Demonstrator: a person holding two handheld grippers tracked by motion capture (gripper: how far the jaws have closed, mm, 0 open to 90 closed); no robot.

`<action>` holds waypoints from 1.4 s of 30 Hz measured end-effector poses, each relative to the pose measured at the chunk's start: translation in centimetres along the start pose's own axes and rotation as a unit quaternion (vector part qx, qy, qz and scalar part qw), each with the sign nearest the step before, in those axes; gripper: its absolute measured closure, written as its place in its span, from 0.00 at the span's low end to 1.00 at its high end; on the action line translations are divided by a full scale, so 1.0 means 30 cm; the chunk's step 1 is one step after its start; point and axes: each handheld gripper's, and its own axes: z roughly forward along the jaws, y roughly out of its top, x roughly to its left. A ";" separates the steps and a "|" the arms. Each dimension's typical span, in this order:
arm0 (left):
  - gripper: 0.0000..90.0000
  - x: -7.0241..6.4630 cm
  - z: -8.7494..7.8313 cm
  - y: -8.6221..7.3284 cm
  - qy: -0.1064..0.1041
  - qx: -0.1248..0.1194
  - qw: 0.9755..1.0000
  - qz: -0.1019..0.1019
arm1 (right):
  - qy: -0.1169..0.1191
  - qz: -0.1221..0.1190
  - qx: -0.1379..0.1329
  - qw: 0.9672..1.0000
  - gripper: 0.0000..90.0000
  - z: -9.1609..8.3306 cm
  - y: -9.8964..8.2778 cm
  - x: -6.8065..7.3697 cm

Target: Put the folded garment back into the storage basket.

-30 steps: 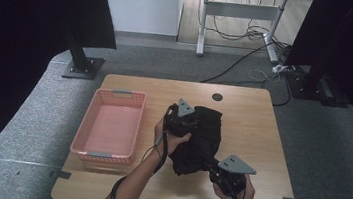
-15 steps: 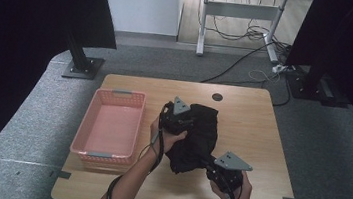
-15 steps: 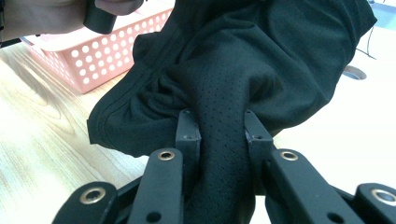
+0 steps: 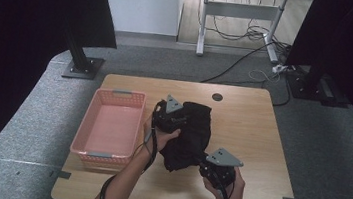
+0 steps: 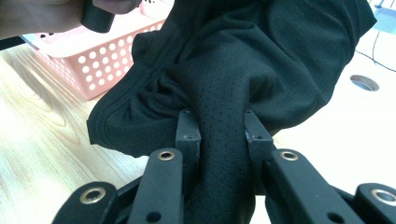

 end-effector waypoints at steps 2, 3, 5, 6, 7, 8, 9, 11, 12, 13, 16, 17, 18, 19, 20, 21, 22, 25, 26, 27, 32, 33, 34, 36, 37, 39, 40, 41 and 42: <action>0.71 0.007 -0.003 -0.003 0.001 0.000 1.000 -0.001 | 0.001 0.001 0.000 1.000 0.82 0.006 0.002 0.002; 0.71 0.011 -0.005 -0.004 0.002 0.001 1.000 0.000 | 0.002 0.001 0.000 1.000 0.82 0.008 0.003 0.003; 0.71 0.018 -0.008 -0.007 0.003 0.000 1.000 -0.002 | 0.002 0.000 0.000 1.000 0.82 0.013 0.005 0.005; 0.71 0.023 -0.011 -0.010 0.004 0.000 1.000 -0.001 | 0.003 0.000 0.001 1.000 0.82 0.018 0.008 0.008; 0.71 0.023 -0.011 -0.010 0.004 0.000 1.000 -0.001 | 0.003 0.000 0.001 1.000 0.82 0.018 0.008 0.008; 0.71 0.025 -0.013 -0.012 0.004 -0.001 1.000 -0.003 | 0.003 0.000 0.001 1.000 0.82 0.021 0.009 0.010; 0.71 0.029 -0.015 -0.014 0.004 -0.001 1.000 -0.003 | 0.004 -0.002 0.001 1.000 0.82 0.027 0.012 0.013; 0.71 0.035 -0.019 -0.019 0.005 -0.003 1.000 -0.006 | 0.005 -0.003 0.001 1.000 0.82 0.029 0.013 0.015; 0.71 0.038 -0.021 -0.023 0.006 -0.002 1.000 -0.007 | 0.006 -0.004 0.002 1.000 0.82 0.035 0.017 0.019; 0.71 0.043 -0.023 -0.026 0.007 -0.002 1.000 -0.007 | 0.006 -0.004 0.002 1.000 0.82 0.035 0.017 0.019; 0.71 0.055 -0.030 -0.033 0.010 -0.001 1.000 -0.011 | 0.007 -0.006 0.003 1.000 0.82 0.045 0.022 0.025; 0.71 0.060 -0.033 -0.034 0.011 -0.001 1.000 -0.010 | 0.008 -0.007 0.003 1.000 0.82 0.048 0.024 0.028; 0.71 0.064 -0.036 -0.034 0.013 -0.001 1.000 -0.011 | 0.009 -0.008 0.003 1.000 0.82 0.055 0.029 0.032; 0.71 0.068 -0.039 -0.035 0.014 -0.002 1.000 -0.011 | 0.009 -0.008 0.003 1.000 0.82 0.055 0.029 0.032; 0.71 0.073 -0.043 -0.035 0.015 -0.002 1.000 -0.011 | 0.011 -0.008 0.003 1.000 0.82 0.058 0.031 0.034; 0.71 0.077 -0.046 -0.035 0.017 -0.002 1.000 -0.011 | 0.012 -0.008 0.003 1.000 0.82 0.062 0.034 0.036; 0.71 0.080 -0.049 -0.035 0.018 -0.002 1.000 -0.011 | 0.013 -0.008 0.003 1.000 0.82 0.071 0.039 0.041; 0.71 0.093 -0.059 -0.039 0.021 -0.003 1.000 -0.014 | 0.015 -0.008 0.003 1.000 0.82 0.079 0.044 0.046; 0.71 0.100 -0.061 -0.046 0.023 -0.002 1.000 -0.015 | 0.017 -0.010 0.002 1.000 0.82 0.087 0.049 0.053; 0.71 0.100 -0.061 -0.046 0.023 -0.002 1.000 -0.015 | 0.017 -0.010 0.002 1.000 0.82 0.087 0.049 0.053; 0.71 0.119 -0.069 -0.065 0.028 0.001 0.999 -0.019 | 0.023 -0.013 0.005 1.000 0.82 0.111 0.058 0.073; 0.71 0.122 -0.070 -0.068 0.030 0.001 0.999 -0.020 | 0.023 -0.013 0.005 1.000 0.82 0.111 0.058 0.073; 0.71 0.124 -0.072 -0.071 0.031 0.003 0.999 -0.021 | 0.024 -0.018 0.008 1.000 0.82 0.120 0.060 0.079; 0.71 0.128 -0.075 -0.076 0.032 0.005 0.999 -0.020 | 0.024 -0.018 0.008 1.000 0.82 0.124 0.062 0.081; 0.71 0.130 -0.075 -0.078 0.033 0.005 0.999 -0.020 | 0.026 -0.018 0.008 0.999 0.82 0.127 0.063 0.082; 0.71 0.134 -0.076 -0.080 0.034 0.006 0.999 -0.022 | 0.027 -0.018 0.008 0.999 0.82 0.134 0.065 0.085; 0.71 0.136 -0.077 -0.081 0.035 0.006 0.999 -0.022 | 0.027 -0.017 0.008 0.999 0.82 0.137 0.066 0.086; 0.71 0.138 -0.078 -0.081 0.035 0.006 0.999 -0.022 | 0.028 -0.017 0.008 0.999 0.82 0.139 0.067 0.087; 0.71 0.141 -0.080 -0.081 0.036 0.007 0.999 -0.021 | 0.028 -0.017 0.007 0.999 0.82 0.141 0.069 0.089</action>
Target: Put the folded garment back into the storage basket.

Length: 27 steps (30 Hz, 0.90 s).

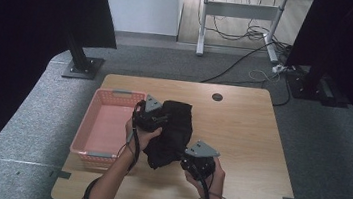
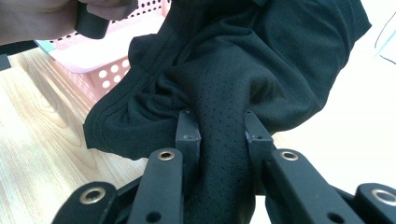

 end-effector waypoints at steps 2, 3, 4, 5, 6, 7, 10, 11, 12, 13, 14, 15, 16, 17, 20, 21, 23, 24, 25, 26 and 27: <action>0.71 0.004 -0.003 0.000 0.001 -0.001 1.000 -0.001 | 0.001 0.000 -0.001 1.000 0.82 0.005 0.004 0.003; 0.71 0.006 -0.004 0.000 0.002 -0.001 1.000 -0.001 | 0.001 0.000 -0.001 1.000 0.82 0.005 0.004 0.003; 0.71 0.008 -0.006 0.000 0.002 -0.001 1.000 -0.001 | 0.002 -0.001 -0.001 1.000 0.82 0.008 0.008 0.004; 0.71 0.010 -0.008 -0.001 0.003 0.000 1.000 -0.001 | 0.002 -0.001 -0.001 1.000 0.82 0.008 0.008 0.004; 0.71 0.013 -0.009 -0.001 0.004 -0.001 1.000 -0.002 | 0.002 -0.002 -0.001 1.000 0.82 0.010 0.010 0.005; 0.71 0.015 -0.011 -0.002 0.004 -0.001 1.000 -0.003 | 0.002 -0.003 0.000 1.000 0.82 0.013 0.014 0.009; 0.71 0.024 -0.017 -0.005 0.007 -0.001 1.000 -0.004 | 0.003 -0.004 -0.001 1.000 0.82 0.018 0.019 0.014; 0.71 0.028 -0.019 -0.006 0.007 -0.001 1.000 -0.004 | 0.003 -0.004 -0.001 1.000 0.82 0.018 0.019 0.014; 0.71 0.031 -0.021 -0.008 0.008 -0.001 1.000 -0.004 | 0.004 -0.005 -0.001 1.000 0.81 0.021 0.019 0.015; 0.71 0.035 -0.023 -0.009 0.009 -0.001 1.000 -0.005 | 0.005 -0.005 -0.001 1.000 0.81 0.027 0.021 0.019; 0.71 0.038 -0.025 -0.011 0.010 -0.001 1.000 -0.005 | 0.005 -0.005 -0.001 1.000 0.81 0.027 0.021 0.019; 0.71 0.041 -0.027 -0.013 0.011 0.000 1.000 -0.006 | 0.005 -0.004 0.000 1.000 0.81 0.031 0.022 0.022; 0.71 0.045 -0.030 -0.016 0.012 0.000 1.000 -0.006 | 0.006 -0.006 0.001 1.000 0.81 0.034 0.023 0.023; 0.71 0.049 -0.032 -0.018 0.013 0.000 1.000 -0.006 | 0.007 -0.006 0.001 1.000 0.81 0.037 0.025 0.024; 0.71 0.063 -0.040 -0.023 0.016 0.000 1.000 -0.009 | 0.009 -0.006 -0.001 1.000 0.81 0.047 0.029 0.030; 0.71 0.071 -0.045 -0.025 0.018 0.000 1.000 -0.008 | 0.011 -0.006 -0.001 1.000 0.82 0.051 0.033 0.035; 0.71 0.075 -0.048 -0.026 0.020 0.000 1.000 -0.009 | 0.011 -0.007 0.000 1.000 0.81 0.053 0.035 0.038; 0.71 0.079 -0.051 -0.027 0.021 0.001 1.000 -0.008 | 0.012 -0.008 0.000 1.000 0.81 0.056 0.037 0.040; 0.71 0.082 -0.053 -0.028 0.022 0.000 1.000 -0.010 | 0.012 -0.008 0.000 1.000 0.81 0.058 0.040 0.043; 0.71 0.086 -0.055 -0.029 0.022 0.000 1.000 -0.010 | 0.013 -0.008 -0.001 1.000 0.82 0.061 0.042 0.045; 0.71 0.089 -0.057 -0.030 0.024 0.000 1.000 -0.010 | 0.014 -0.009 -0.001 1.000 0.82 0.063 0.045 0.047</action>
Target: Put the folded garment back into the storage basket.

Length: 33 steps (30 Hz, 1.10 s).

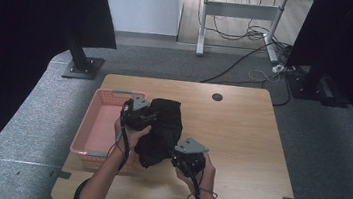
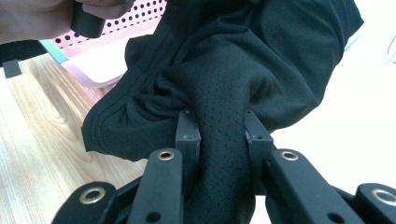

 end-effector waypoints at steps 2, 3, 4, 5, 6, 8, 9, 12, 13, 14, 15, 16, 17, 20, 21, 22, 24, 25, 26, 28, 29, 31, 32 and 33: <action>0.71 0.007 -0.004 -0.001 0.001 0.000 1.000 -0.001 | 0.001 -0.002 0.000 1.000 0.82 0.005 0.006 0.004; 0.71 0.011 -0.006 -0.001 0.001 -0.001 1.000 -0.001 | 0.002 -0.002 -0.001 1.000 0.82 0.007 0.008 0.005; 0.71 0.015 -0.007 0.000 0.001 -0.002 1.000 -0.002 | 0.002 0.000 -0.001 1.000 0.81 0.009 0.010 0.006; 0.71 0.019 -0.009 0.001 0.002 -0.002 1.000 -0.001 | 0.002 -0.001 -0.001 1.000 0.81 0.012 0.012 0.006; 0.71 0.022 -0.011 0.002 0.002 -0.003 1.000 -0.001 | 0.002 -0.001 -0.001 1.000 0.81 0.014 0.014 0.006; 0.71 0.027 -0.013 0.003 0.003 -0.004 1.000 -0.002 | 0.001 0.000 -0.002 1.000 0.81 0.018 0.019 0.009; 0.71 0.031 -0.014 0.002 0.003 -0.004 1.000 -0.002 | 0.002 0.000 -0.002 1.000 0.81 0.019 0.022 0.010; 0.71 0.041 -0.017 -0.002 0.004 -0.004 1.000 -0.004 | 0.003 -0.005 0.000 1.000 0.81 0.026 0.030 0.016; 0.71 0.044 -0.018 -0.004 0.004 -0.004 1.000 -0.004 | 0.003 -0.006 0.001 1.000 0.81 0.028 0.032 0.017; 0.71 0.048 -0.019 -0.005 0.004 -0.005 1.000 -0.004 | 0.004 -0.007 0.001 1.000 0.81 0.031 0.035 0.019; 0.71 0.051 -0.020 -0.007 0.005 -0.004 1.000 -0.005 | 0.004 -0.007 0.001 1.000 0.81 0.033 0.037 0.021; 0.71 0.055 -0.021 -0.009 0.005 -0.005 1.000 -0.006 | 0.005 -0.008 0.001 1.000 0.81 0.036 0.039 0.022; 0.71 0.058 -0.022 -0.011 0.005 -0.005 1.000 -0.006 | 0.004 -0.008 0.001 1.000 0.81 0.039 0.041 0.024; 0.71 0.071 -0.028 -0.012 0.007 -0.005 1.000 -0.007 | 0.006 -0.008 0.002 1.000 0.81 0.047 0.048 0.030; 0.71 0.075 -0.031 -0.011 0.008 -0.006 1.000 -0.008 | 0.006 -0.009 0.002 1.000 0.81 0.050 0.051 0.032; 0.71 0.080 -0.034 -0.011 0.008 -0.006 1.000 -0.008 | 0.006 -0.009 0.001 1.000 0.81 0.053 0.054 0.034; 0.71 0.088 -0.041 -0.010 0.010 -0.007 1.000 -0.008 | 0.008 -0.011 0.000 1.000 0.81 0.060 0.064 0.042; 0.71 0.091 -0.043 -0.011 0.011 -0.007 1.000 -0.009 | 0.008 -0.012 0.000 1.000 0.81 0.063 0.068 0.044; 0.71 0.094 -0.046 -0.013 0.012 -0.008 1.000 -0.011 | 0.008 -0.012 0.000 1.000 0.81 0.063 0.068 0.044; 0.71 0.101 -0.053 -0.016 0.014 -0.008 1.000 -0.011 | 0.011 -0.013 0.000 1.000 0.81 0.068 0.074 0.049; 0.71 0.105 -0.057 -0.018 0.015 -0.008 1.000 -0.011 | 0.014 -0.014 -0.001 1.000 0.81 0.072 0.078 0.055; 0.71 0.114 -0.063 -0.021 0.016 -0.009 1.000 -0.014 | 0.015 -0.014 -0.001 1.000 0.81 0.074 0.081 0.058; 0.71 0.119 -0.066 -0.022 0.018 -0.010 1.000 -0.014 | 0.015 -0.015 -0.002 1.000 0.81 0.076 0.083 0.061; 0.71 0.123 -0.069 -0.022 0.019 -0.009 1.000 -0.015 | 0.016 -0.017 -0.002 1.000 0.81 0.078 0.086 0.065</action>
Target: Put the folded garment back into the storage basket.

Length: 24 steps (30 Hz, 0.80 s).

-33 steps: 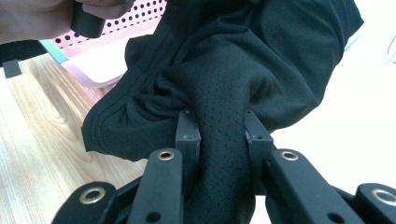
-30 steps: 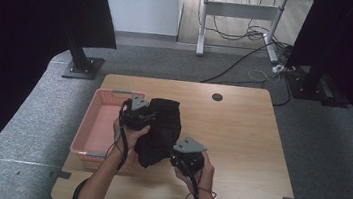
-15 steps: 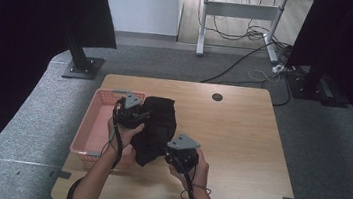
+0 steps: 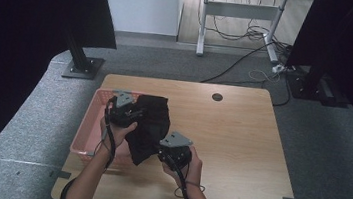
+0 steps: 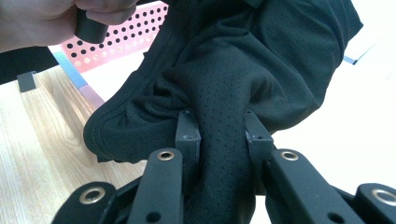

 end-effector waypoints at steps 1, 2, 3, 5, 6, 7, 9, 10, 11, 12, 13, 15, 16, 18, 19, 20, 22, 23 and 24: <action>0.71 0.004 -0.003 -0.001 0.001 -0.001 1.000 -0.001 | 0.001 0.000 0.000 1.000 0.81 0.002 0.003 0.003; 0.71 0.008 -0.006 -0.001 0.002 -0.001 1.000 -0.002 | 0.002 -0.001 -0.001 1.000 0.81 0.006 0.009 0.009; 0.71 0.011 -0.008 -0.002 0.003 -0.002 1.000 -0.002 | 0.002 -0.001 -0.001 1.000 0.81 0.006 0.009 0.009; 0.71 0.017 -0.013 -0.003 0.005 0.000 1.000 -0.002 | 0.002 -0.003 -0.001 1.000 0.81 0.011 0.014 0.014; 0.70 0.019 -0.015 -0.004 0.006 0.000 1.000 -0.002 | 0.003 -0.002 -0.001 1.000 0.81 0.014 0.016 0.016; 0.71 0.022 -0.018 -0.004 0.007 0.000 1.000 -0.001 | 0.002 -0.002 0.001 1.000 0.81 0.016 0.018 0.018; 0.70 0.028 -0.021 -0.006 0.008 0.001 1.000 -0.001 | 0.003 -0.002 0.001 1.000 0.81 0.018 0.022 0.022; 0.71 0.031 -0.022 -0.007 0.009 0.001 1.000 -0.001 | 0.002 -0.003 0.000 1.000 0.81 0.020 0.024 0.023; 0.71 0.034 -0.022 -0.007 0.009 0.001 1.000 -0.002 | 0.003 -0.003 0.000 1.000 0.81 0.022 0.027 0.026; 0.70 0.036 -0.022 -0.007 0.009 0.001 1.000 -0.002 | 0.003 -0.004 0.000 1.000 0.81 0.025 0.029 0.028; 0.70 0.037 -0.022 -0.007 0.010 0.001 1.000 -0.001 | 0.003 -0.003 -0.001 1.000 0.81 0.026 0.032 0.030; 0.70 0.040 -0.024 -0.006 0.010 0.001 1.000 -0.001 | 0.004 -0.003 -0.002 1.000 0.81 0.030 0.037 0.032; 0.70 0.042 -0.025 -0.006 0.010 0.001 1.000 0.000 | 0.004 -0.003 -0.002 1.000 0.81 0.032 0.039 0.033; 0.70 0.045 -0.028 -0.006 0.011 -0.002 1.000 0.001 | 0.005 -0.002 -0.003 1.000 0.81 0.035 0.042 0.035; 0.70 0.049 -0.029 -0.007 0.011 -0.001 1.000 0.001 | 0.005 -0.002 -0.004 1.000 0.81 0.036 0.042 0.036; 0.70 0.051 -0.030 -0.008 0.011 0.000 1.000 0.001 | 0.005 -0.001 -0.005 1.000 0.81 0.037 0.042 0.037; 0.70 0.055 -0.030 -0.010 0.011 0.000 1.000 -0.001 | 0.005 0.000 -0.004 1.000 0.81 0.040 0.042 0.040; 0.70 0.057 -0.030 -0.011 0.011 0.000 1.000 -0.001 | 0.005 0.000 -0.005 1.000 0.81 0.042 0.042 0.041; 0.70 0.058 -0.030 -0.012 0.012 0.001 1.000 -0.001 | 0.006 0.001 -0.004 1.000 0.81 0.044 0.043 0.042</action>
